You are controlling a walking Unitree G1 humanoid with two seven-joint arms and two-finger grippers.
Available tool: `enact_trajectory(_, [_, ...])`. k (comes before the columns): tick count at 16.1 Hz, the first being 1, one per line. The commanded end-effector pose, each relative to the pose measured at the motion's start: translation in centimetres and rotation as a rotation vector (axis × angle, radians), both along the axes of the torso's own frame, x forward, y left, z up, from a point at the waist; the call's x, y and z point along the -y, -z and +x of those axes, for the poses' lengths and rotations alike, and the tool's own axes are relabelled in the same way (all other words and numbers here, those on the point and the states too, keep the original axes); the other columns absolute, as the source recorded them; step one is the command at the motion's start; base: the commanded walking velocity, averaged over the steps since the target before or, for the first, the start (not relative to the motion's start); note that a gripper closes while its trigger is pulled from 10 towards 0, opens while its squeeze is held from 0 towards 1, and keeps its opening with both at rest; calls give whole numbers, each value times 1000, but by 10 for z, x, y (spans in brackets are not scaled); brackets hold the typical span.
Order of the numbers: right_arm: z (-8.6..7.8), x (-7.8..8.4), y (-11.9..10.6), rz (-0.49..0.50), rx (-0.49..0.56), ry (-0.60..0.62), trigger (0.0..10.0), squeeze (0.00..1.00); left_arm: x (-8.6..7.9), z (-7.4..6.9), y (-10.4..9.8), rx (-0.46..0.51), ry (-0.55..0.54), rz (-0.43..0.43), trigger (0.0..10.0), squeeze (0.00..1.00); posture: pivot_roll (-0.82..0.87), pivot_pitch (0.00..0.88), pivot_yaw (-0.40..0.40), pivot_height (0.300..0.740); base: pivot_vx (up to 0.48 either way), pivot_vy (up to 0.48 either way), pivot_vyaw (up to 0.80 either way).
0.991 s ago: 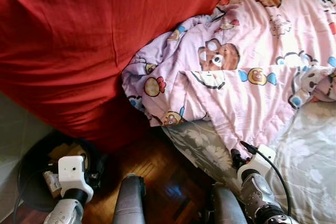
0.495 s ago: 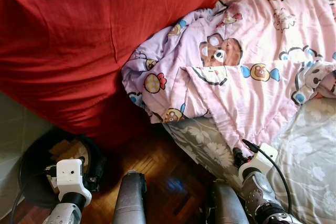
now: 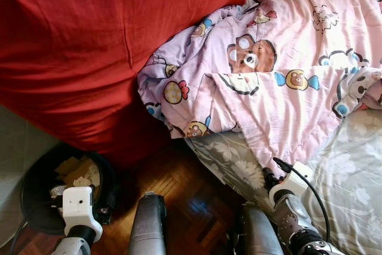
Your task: Clean up the room
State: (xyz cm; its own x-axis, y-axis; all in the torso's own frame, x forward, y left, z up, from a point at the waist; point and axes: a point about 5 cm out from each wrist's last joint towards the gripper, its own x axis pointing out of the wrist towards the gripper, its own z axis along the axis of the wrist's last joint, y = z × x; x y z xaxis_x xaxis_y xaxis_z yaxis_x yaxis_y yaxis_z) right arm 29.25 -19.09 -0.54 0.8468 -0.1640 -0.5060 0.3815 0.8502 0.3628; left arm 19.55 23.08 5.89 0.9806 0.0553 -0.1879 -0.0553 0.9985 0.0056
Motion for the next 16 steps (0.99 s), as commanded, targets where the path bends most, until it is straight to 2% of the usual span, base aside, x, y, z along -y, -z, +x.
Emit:
enact_trajectory(1, [-15, -7, 16, 20, -77, -14, 0, 0, -7, -9, 5, -40, -24, 0, 10000, 0, 151, 408, 45, 637, 0, 0, 0])
enact_trajectory(9, [-14, -1, 15, -4, -78, -28, 0, 0, -3, -7, 8, -40, -31, -10, 10000, 0, 142, 390, 29, 637, 0, 0, 0])
enact_trajectory(12, [-18, 0, 17, -21, -85, -41, 0, 0, 0, -1, 13, -38, -44, -27, 10000, 0, 126, 364, 15, 637, 0, 0, 0])
enact_trajectory(15, [-24, 1, 22, -45, -104, -68, 0, 0, 1, 3, 22, -51, -58, -40, 10000, 0, 122, 317, 1, 637, 0, 0, 0])
enact_trajectory(16, [-27, 1, 24, -56, -105, -81, 0, 0, 0, 6, 27, -55, -72, -46, 10000, 0, 111, 267, -9, 637, 0, 0, 0])
